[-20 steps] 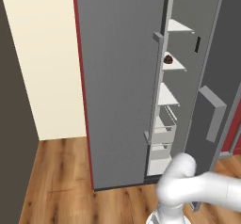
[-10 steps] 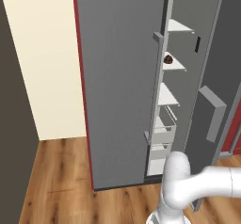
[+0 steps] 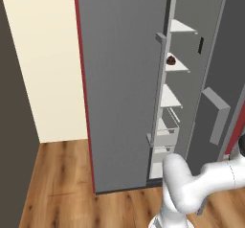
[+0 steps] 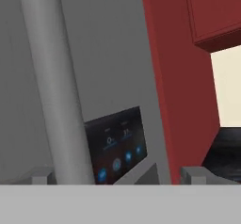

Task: Pick up the frozen steak from the freezer, place it on any shelf in the fridge, and close the fridge and freezer doors when done.

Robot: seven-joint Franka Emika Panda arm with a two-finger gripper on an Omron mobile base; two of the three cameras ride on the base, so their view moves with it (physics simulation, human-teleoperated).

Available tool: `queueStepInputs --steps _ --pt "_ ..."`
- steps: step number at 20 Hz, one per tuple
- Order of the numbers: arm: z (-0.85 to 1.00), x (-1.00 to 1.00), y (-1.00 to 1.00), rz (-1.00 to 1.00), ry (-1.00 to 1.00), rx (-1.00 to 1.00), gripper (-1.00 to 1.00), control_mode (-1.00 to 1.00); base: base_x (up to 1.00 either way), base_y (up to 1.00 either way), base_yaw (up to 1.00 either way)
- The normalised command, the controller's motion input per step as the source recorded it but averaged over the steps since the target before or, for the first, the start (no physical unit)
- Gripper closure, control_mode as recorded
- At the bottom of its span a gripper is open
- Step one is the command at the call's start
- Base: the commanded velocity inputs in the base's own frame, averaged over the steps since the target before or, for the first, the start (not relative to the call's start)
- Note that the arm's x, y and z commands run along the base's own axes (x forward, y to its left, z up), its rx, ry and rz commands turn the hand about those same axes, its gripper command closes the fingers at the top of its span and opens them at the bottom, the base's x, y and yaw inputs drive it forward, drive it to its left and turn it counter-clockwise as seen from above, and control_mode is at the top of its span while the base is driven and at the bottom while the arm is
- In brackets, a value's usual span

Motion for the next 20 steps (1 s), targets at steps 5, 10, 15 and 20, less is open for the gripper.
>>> queueStepInputs --steps 5,10,15,20 --pt "-0.21 0.42 0.30 -0.08 -0.08 -0.05 -1.00 -1.00 0.00 0.00 0.00" --pt "-0.12 -0.01 1.00 -0.01 -0.12 -0.07 -1.00 -1.00 0.00 0.00 0.00" --pt "-0.04 -0.07 1.00 0.00 -0.09 -0.04 -1.00 -1.00 0.00 0.00 0.00" --pt "0.00 -0.07 1.00 -0.01 -0.02 0.00 -1.00 -1.00 0.00 0.00 0.00"
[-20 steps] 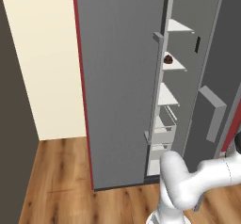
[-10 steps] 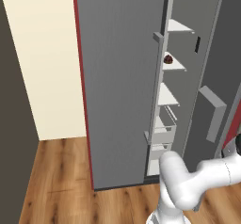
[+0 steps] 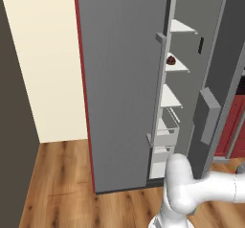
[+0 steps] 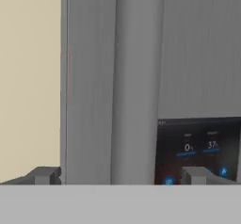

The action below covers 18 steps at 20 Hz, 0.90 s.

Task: Pick up the frozen steak from the freezer, place it on any shelf in the fridge, and close the fridge and freezer doors when done.

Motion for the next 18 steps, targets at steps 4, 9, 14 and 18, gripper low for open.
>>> queueStepInputs --steps 4,9,14,18 --pt "0.13 0.01 1.00 -0.14 0.00 0.00 -1.00 -1.00 0.00 0.00 0.00" --pt "0.17 0.01 1.00 -0.30 -0.01 0.00 -1.00 -1.00 0.00 0.00 0.00" --pt "0.14 0.04 1.00 -0.36 -0.01 0.00 -1.00 -1.00 0.00 0.00 0.00" --pt "0.39 0.33 0.94 -0.24 0.03 0.02 -1.00 -1.00 0.00 0.00 0.00"
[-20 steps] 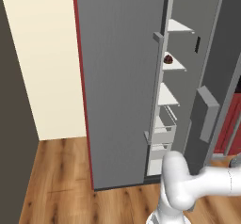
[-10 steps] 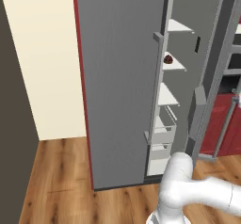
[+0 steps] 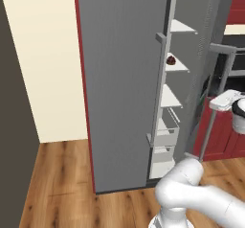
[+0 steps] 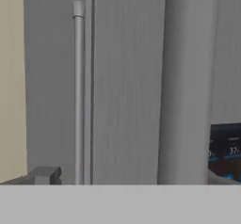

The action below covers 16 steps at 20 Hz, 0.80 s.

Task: Pick up the frozen steak from the freezer, place it on any shelf in the fridge, and close the fridge and freezer doors when done.

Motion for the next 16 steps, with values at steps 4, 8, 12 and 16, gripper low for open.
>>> queueStepInputs --steps 4,8,12,16 --pt "0.38 0.42 0.46 -0.11 0.09 0.14 -1.00 -1.00 0.00 0.00 0.00" --pt "0.31 0.68 0.13 -0.03 0.04 0.15 -1.00 -1.00 0.00 0.00 0.00" --pt "0.32 0.79 0.00 0.00 0.00 0.19 -1.00 -1.00 0.00 0.00 0.00" --pt "0.30 0.75 0.00 0.00 0.00 0.28 -1.00 -1.00 0.00 0.00 0.00"
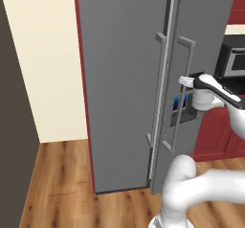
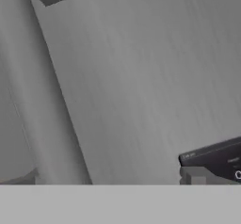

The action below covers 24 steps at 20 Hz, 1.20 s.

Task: Pick up the frozen steak from the freezer, place it on any shelf in the fridge, and close the fridge and freezer doors when done.

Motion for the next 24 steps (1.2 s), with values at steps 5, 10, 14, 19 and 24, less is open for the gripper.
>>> queueStepInputs --steps 5,10,14,19,24 --pt "0.13 0.63 0.00 -0.05 0.00 0.32 -1.00 -1.00 0.00 0.00 0.00" --pt "0.03 0.69 0.14 -0.11 0.00 0.20 -1.00 -1.00 0.00 0.00 0.00" --pt "0.25 0.87 0.01 -0.11 0.14 0.01 -1.00 -1.00 0.00 0.00 0.00" --pt "0.12 0.57 0.02 -0.01 0.25 0.00 -1.00 -1.00 0.00 0.00 0.00" --pt "0.00 0.00 0.00 0.00 0.00 0.00 -1.00 -1.00 0.00 0.00 0.00"
